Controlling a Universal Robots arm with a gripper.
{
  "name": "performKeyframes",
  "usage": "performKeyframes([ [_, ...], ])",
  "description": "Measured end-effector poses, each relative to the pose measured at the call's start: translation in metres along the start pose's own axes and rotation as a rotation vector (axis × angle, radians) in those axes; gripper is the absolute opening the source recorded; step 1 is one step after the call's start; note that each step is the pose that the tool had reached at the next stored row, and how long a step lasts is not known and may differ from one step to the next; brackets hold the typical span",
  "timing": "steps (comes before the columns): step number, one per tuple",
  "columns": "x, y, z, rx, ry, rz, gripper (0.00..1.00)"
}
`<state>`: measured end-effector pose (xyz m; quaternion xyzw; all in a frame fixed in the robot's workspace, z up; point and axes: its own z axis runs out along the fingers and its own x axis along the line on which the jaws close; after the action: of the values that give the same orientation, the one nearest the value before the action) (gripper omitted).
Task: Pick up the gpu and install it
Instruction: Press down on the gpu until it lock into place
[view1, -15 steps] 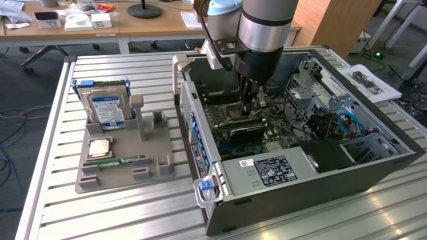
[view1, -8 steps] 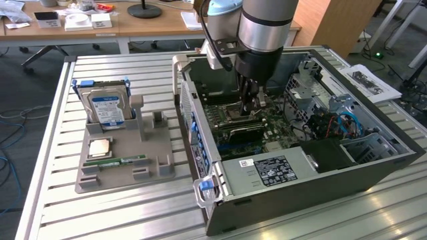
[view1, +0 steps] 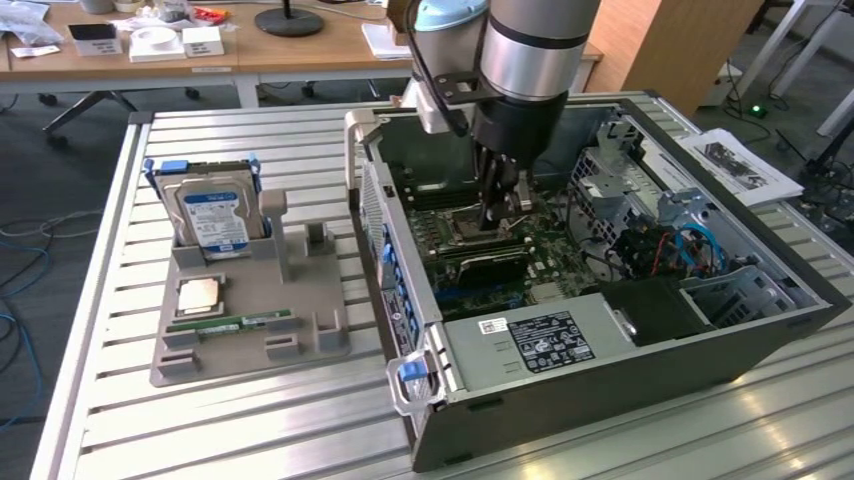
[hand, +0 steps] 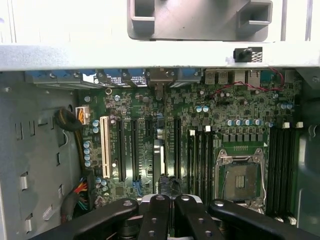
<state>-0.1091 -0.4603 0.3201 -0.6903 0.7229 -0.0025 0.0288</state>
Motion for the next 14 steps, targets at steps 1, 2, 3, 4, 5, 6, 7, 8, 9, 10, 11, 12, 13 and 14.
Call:
performKeyframes([
  [1, -0.0009, -0.0006, 0.0003, -0.0063, 0.0027, 0.000, 0.11],
  [2, -0.0015, -0.0013, 0.0004, -0.0128, 0.0057, 0.000, 0.11],
  [3, -0.0016, -0.0015, 0.0006, -0.0139, 0.0057, 0.000, 0.11],
  [4, -0.0016, -0.0015, 0.0005, -0.0140, 0.0058, 0.000, 0.11],
  [5, -0.0016, -0.0015, 0.0005, -0.0141, 0.0059, 0.000, 0.11],
  [6, -0.0016, -0.0019, 0.0006, -0.0141, 0.0058, 0.000, 0.11],
  [7, -0.0017, -0.0031, 0.0007, -0.0141, 0.0058, 0.000, 0.11],
  [8, -0.0017, -0.0043, 0.0009, -0.0141, 0.0057, 0.000, 0.11],
  [9, -0.0017, -0.0049, 0.0010, -0.0141, 0.0058, 0.000, 0.11],
  [10, -0.0017, -0.0048, 0.0010, -0.0142, 0.0059, 0.000, 0.11],
  [11, -0.0017, -0.0048, 0.0016, -0.0141, 0.0057, 0.000, 0.11],
  [12, -0.0018, -0.0048, 0.0032, -0.0139, 0.0059, 0.000, 0.11],
  [13, -0.0019, -0.0047, 0.0050, -0.0138, 0.0058, 0.000, 0.11],
  [14, -0.0022, -0.0046, 0.0068, -0.0138, 0.0058, 0.000, 0.11],
])
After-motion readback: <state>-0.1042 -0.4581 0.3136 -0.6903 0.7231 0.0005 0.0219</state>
